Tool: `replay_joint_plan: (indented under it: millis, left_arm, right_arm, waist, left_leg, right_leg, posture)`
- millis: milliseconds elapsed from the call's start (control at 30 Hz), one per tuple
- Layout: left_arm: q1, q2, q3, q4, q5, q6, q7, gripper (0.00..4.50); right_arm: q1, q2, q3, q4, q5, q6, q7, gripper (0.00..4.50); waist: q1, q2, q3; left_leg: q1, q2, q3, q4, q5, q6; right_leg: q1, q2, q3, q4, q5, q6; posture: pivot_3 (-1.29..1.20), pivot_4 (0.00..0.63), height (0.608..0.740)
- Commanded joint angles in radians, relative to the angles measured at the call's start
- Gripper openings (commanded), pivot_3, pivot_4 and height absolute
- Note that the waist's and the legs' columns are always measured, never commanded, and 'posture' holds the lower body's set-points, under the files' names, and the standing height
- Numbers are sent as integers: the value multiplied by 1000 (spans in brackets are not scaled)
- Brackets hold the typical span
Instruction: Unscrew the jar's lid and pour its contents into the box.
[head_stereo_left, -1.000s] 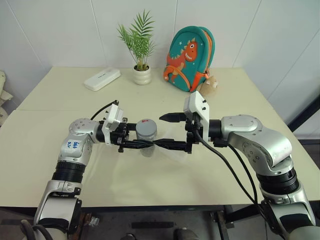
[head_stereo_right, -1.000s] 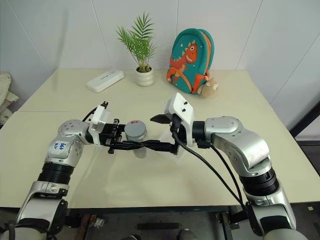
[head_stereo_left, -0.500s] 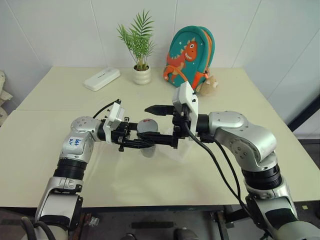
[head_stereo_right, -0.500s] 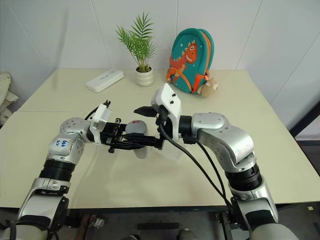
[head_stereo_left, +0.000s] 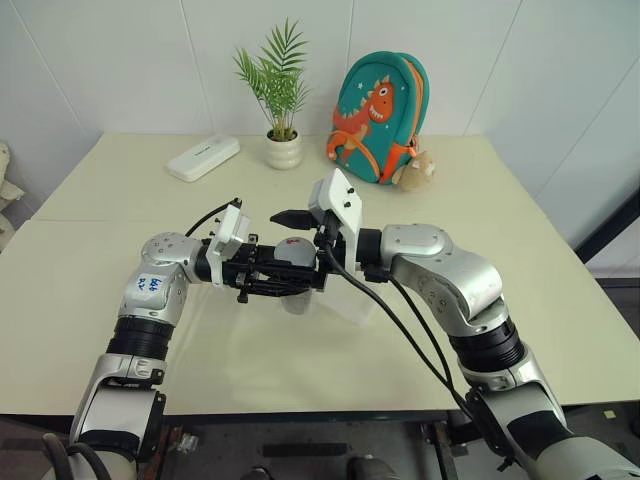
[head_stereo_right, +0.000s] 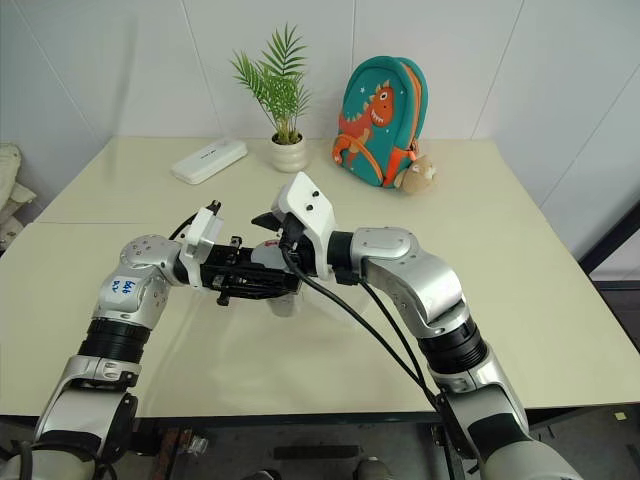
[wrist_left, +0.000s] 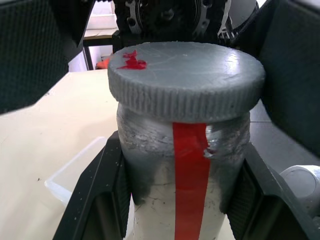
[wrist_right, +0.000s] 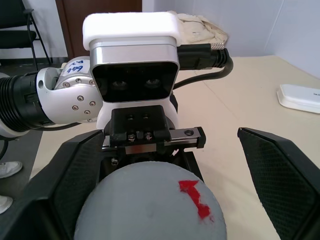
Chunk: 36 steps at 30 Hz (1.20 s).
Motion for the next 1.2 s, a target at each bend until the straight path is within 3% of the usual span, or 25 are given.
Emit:
replay_joint_plan:
  millis: [33, 1200]
  left_arm:
    - [-2, 7, 10, -38, -6, -5, 4, 2010]
    - [-7, 6, 2, -30, -6, -3, -1, 2010]
  right_arm:
    - [-15, 0, -17, -17, -8, -22, -2, 4462]
    - [37, -138, -91, -98, 29, 33, 5, 4462]
  waist:
    - [0, 0, 0]
    - [1, 0, 0]
  left_leg:
    - [0, 0, 0, 0, 0, 0]
    - [0, 0, 0, 0, 0, 0]
  right_leg:
    - [0, 0, 0, 0, 0, 0]
    - [0, 0, 0, 0, 0, 0]
  posture:
    - [0, 150, 740]
    - [0, 150, 740]
